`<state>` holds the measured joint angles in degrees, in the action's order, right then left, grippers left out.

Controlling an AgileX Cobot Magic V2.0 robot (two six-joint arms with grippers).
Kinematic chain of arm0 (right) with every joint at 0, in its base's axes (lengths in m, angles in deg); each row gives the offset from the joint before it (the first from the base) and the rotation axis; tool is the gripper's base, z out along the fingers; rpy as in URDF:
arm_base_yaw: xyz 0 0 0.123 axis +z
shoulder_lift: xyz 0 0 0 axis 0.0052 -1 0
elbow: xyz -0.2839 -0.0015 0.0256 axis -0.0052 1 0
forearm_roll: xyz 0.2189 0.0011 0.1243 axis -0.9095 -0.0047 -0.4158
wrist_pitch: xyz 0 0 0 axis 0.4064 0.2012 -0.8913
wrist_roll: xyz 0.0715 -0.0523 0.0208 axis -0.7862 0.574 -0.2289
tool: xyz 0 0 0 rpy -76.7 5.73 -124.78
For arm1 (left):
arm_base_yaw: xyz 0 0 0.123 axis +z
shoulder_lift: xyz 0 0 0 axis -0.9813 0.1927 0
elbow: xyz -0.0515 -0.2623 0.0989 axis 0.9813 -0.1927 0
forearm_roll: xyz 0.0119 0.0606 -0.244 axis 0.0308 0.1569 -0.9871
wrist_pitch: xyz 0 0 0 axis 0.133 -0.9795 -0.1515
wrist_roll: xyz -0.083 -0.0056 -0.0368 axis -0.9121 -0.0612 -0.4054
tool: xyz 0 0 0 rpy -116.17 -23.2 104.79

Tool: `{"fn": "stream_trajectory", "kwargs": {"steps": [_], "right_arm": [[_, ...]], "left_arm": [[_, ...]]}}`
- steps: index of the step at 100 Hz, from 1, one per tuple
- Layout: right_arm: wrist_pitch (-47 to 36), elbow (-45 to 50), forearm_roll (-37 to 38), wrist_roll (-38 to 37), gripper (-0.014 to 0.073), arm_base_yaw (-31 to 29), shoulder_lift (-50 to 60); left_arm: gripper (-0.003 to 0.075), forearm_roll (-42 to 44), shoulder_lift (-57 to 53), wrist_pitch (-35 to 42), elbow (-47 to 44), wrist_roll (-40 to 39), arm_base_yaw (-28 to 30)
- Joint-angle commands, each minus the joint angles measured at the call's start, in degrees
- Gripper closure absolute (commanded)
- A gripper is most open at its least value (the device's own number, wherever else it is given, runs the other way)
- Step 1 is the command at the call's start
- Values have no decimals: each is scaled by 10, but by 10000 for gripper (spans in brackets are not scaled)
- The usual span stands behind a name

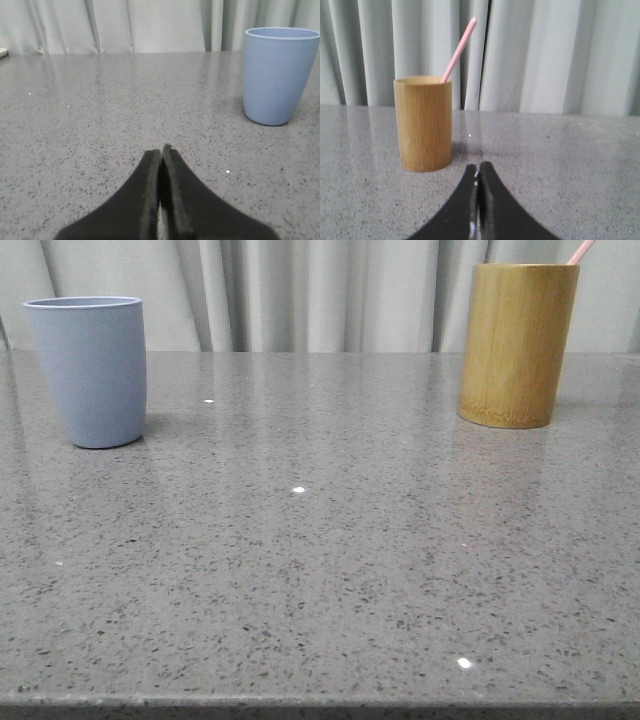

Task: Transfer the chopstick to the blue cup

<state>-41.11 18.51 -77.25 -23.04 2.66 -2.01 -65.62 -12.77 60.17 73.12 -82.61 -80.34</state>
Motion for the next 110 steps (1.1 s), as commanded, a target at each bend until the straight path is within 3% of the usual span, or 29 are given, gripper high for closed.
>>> {"fn": "stream_trajectory", "kwargs": {"steps": [1,9,37,65,82,110], "right_arm": [[-44,-9,5,2,661,-2,9],[10,-36,5,1,661,-2,8],[251,-221,1,-17,661,-2,-65],[451,-439,1,-12,661,6,-205],[505,-529,1,-12,661,6,-258],[489,-543,1,-12,661,6,-288]], "left_arm": [[739,-2,-19,90,-4,1,2],[739,-4,-19,103,11,1,2],[739,-88,47,17,147,1,2],[739,-100,225,-259,357,1,2],[739,-103,325,-403,472,2,2],[739,-103,381,-397,510,3,2]]}}
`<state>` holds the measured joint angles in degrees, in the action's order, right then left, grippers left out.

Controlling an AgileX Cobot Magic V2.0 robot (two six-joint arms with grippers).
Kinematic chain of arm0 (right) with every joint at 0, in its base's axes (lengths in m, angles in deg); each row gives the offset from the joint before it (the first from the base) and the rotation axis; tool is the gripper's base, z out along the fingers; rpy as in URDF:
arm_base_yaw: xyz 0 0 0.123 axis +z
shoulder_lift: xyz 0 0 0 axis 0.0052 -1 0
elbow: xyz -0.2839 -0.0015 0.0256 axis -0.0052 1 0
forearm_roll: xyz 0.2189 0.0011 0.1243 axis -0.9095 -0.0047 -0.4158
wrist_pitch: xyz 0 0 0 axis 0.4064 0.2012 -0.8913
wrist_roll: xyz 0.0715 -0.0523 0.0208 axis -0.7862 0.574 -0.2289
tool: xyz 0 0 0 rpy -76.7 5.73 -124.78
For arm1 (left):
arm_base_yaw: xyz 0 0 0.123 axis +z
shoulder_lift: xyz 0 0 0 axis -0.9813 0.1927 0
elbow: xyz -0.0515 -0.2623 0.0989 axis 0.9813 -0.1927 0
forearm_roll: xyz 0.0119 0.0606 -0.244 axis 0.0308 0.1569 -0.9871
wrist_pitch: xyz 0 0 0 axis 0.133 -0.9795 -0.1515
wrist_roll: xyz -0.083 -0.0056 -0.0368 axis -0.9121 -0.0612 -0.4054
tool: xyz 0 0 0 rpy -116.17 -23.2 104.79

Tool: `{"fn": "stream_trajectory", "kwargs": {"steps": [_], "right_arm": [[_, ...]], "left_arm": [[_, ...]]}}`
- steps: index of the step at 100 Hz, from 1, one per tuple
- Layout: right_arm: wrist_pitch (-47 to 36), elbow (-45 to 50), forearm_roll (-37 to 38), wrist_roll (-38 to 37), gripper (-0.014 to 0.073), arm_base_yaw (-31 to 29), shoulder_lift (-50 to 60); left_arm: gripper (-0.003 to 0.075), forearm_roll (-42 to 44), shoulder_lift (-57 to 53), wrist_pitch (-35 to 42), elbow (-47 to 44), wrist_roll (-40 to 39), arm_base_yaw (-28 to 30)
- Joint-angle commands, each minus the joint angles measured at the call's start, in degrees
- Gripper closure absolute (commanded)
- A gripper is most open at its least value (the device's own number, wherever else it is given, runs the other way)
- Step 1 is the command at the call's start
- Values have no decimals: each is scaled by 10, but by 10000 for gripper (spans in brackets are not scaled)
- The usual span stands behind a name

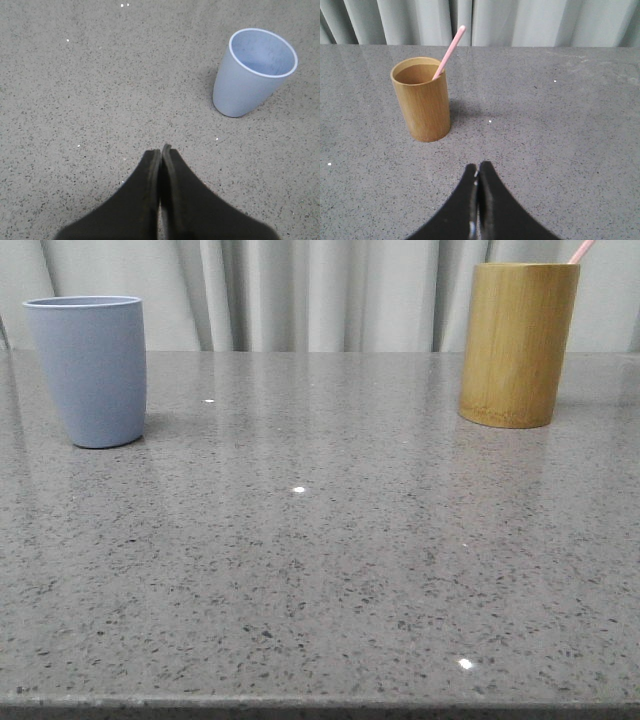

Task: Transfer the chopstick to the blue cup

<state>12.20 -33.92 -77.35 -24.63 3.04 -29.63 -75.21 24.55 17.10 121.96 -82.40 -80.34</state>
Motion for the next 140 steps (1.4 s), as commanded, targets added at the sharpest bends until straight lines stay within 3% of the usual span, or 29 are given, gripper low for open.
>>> {"fn": "stream_trajectory", "kwargs": {"steps": [1,29,37,44,49,63,71,79,117,140], "right_arm": [[-43,-18,2,4,661,2,-12],[-39,-18,2,4,657,2,-12],[-39,-18,2,4,617,2,-12],[-39,-18,2,4,538,2,-12],[-39,-18,2,4,455,2,-12],[-39,-18,2,4,144,2,-12],[-41,-18,2,4,-8,2,-12],[-42,-18,2,4,-69,2,-12],[-42,-18,2,4,-61,2,-12],[-51,-18,2,4,-61,2,-12]], "left_arm": [[739,-7,9,34,21,1,2],[736,-4,9,38,21,9,2],[696,-4,9,38,21,18,2],[607,-4,9,38,21,18,2],[498,-4,9,38,21,18,2],[164,-4,9,41,21,18,2],[68,-4,9,41,21,18,2],[70,-4,9,51,21,18,2],[184,-20,18,133,23,17,2],[229,-37,125,127,73,28,2]]}}
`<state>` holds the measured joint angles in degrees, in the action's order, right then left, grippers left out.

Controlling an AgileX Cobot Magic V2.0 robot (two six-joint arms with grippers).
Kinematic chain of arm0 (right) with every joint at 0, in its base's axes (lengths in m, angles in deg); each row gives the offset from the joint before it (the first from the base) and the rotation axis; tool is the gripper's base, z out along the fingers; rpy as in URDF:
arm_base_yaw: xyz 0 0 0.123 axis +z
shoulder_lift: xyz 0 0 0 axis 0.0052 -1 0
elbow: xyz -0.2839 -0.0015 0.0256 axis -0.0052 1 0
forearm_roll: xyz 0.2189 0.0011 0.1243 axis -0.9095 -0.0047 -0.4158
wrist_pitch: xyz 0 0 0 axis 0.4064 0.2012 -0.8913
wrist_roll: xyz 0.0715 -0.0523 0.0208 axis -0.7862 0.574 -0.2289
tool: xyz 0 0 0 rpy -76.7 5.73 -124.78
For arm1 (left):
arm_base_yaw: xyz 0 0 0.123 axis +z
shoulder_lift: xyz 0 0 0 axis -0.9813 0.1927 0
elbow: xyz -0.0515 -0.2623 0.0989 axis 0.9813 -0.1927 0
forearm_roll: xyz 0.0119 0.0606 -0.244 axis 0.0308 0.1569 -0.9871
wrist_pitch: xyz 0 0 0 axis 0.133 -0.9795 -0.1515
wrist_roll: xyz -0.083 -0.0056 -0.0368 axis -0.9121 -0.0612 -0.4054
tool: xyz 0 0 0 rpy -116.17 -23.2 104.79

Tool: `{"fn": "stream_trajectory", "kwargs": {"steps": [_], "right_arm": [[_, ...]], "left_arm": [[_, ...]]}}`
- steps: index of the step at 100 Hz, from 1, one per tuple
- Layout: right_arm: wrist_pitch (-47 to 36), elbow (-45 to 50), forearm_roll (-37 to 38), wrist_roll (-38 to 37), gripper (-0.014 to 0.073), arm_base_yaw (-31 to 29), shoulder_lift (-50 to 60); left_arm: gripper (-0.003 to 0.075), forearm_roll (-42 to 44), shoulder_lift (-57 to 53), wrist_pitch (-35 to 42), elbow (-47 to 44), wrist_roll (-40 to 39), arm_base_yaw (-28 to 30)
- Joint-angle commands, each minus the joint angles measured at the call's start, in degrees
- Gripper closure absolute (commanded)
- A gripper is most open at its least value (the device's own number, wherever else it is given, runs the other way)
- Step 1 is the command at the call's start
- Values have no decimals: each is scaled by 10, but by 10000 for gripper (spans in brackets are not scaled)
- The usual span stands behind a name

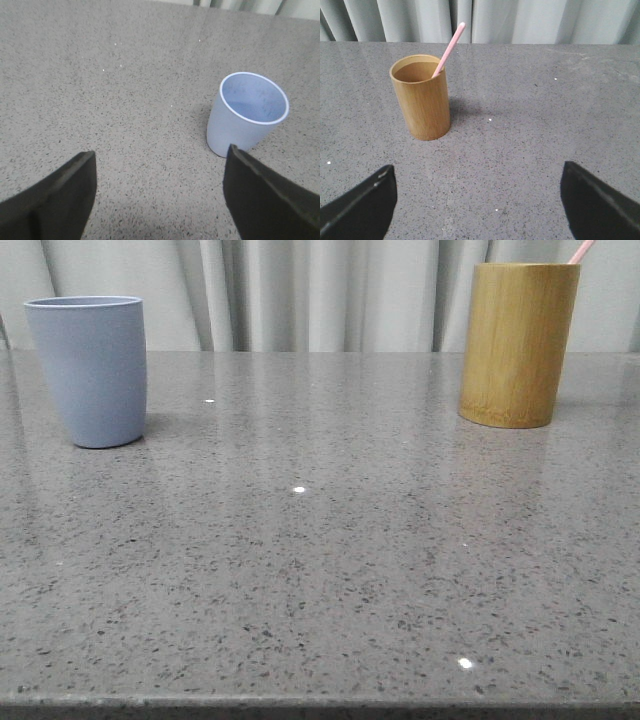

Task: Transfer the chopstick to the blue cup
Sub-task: 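Open the left gripper and grasp the light blue cup rim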

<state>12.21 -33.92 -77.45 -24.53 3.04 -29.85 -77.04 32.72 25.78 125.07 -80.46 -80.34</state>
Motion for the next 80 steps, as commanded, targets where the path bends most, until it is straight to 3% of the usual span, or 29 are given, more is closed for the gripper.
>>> {"fn": "stream_trajectory", "kwargs": {"steps": [1,23,40,80], "right_arm": [[-51,-18,3,3,-61,2,-10],[-50,-18,3,3,-61,2,-10],[-50,-18,3,3,-61,2,-10],[-50,-18,3,3,-61,2,-10]], "left_arm": [[229,-22,53,41,47,15,2],[229,-142,187,23,138,111,2],[229,-148,272,6,201,118,-1],[229,-142,389,9,263,131,-75]]}}
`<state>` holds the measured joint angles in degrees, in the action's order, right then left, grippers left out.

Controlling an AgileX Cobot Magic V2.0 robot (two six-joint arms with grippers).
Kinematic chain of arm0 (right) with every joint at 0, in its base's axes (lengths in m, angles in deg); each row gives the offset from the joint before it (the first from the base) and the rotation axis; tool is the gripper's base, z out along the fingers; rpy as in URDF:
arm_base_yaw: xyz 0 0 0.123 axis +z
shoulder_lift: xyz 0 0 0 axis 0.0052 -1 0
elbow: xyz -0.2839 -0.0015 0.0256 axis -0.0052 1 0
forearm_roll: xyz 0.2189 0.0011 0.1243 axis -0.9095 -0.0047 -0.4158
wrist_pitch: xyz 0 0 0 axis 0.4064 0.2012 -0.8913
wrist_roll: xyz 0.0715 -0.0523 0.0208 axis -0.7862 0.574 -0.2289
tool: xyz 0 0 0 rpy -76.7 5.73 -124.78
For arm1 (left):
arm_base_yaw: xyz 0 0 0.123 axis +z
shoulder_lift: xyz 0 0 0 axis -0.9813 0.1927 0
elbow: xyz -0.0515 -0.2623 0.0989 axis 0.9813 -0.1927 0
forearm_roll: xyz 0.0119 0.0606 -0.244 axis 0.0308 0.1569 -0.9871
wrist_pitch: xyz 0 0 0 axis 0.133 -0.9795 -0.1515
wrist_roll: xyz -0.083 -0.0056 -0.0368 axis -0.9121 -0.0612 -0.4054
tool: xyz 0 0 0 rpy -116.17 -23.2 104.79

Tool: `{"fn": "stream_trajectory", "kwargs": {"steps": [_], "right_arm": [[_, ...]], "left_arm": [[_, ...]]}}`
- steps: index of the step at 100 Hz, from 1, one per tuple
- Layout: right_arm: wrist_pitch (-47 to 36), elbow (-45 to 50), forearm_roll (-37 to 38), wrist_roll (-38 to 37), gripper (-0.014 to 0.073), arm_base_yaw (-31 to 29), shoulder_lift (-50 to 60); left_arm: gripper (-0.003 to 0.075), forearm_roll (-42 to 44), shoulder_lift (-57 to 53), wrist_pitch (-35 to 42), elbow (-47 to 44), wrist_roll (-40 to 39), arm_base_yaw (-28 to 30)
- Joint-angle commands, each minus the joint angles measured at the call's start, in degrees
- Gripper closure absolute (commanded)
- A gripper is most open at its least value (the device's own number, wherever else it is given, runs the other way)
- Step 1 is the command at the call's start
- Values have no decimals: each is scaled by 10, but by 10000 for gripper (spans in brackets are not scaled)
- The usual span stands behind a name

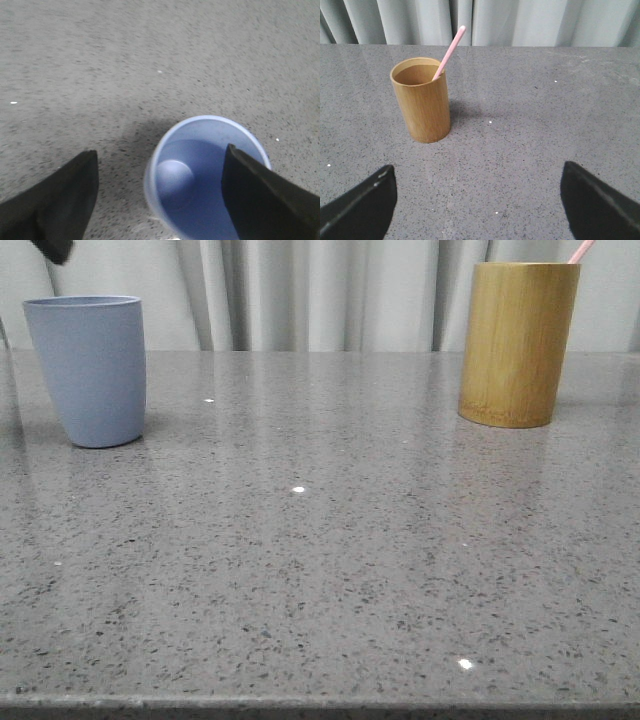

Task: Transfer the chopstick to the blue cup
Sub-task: 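Open the left gripper and grasp the light blue cup rim, then slide the blue cup with the left gripper toward the bamboo cup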

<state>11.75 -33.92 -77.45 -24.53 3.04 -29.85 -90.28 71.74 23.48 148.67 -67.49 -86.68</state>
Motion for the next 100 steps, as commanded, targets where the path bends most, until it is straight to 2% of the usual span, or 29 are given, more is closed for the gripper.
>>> {"fn": "stream_trajectory", "kwargs": {"steps": [1,38,46,57,81,100], "right_arm": [[-45,-18,3,3,-61,2,-10],[-45,-18,3,3,-61,2,-10],[-45,-18,3,3,-61,2,-10],[-45,-18,3,3,-61,2,-10],[-46,-18,3,3,-61,2,-10],[-49,-18,3,3,-61,2,-10]], "left_arm": [[229,-9,1,33,27,1,-12],[230,-5,47,28,30,1,-12],[255,-5,47,25,30,1,-12],[356,-9,47,25,33,1,-12],[734,-26,47,-3,41,1,-14],[739,-25,47,-31,87,6,-45]]}}
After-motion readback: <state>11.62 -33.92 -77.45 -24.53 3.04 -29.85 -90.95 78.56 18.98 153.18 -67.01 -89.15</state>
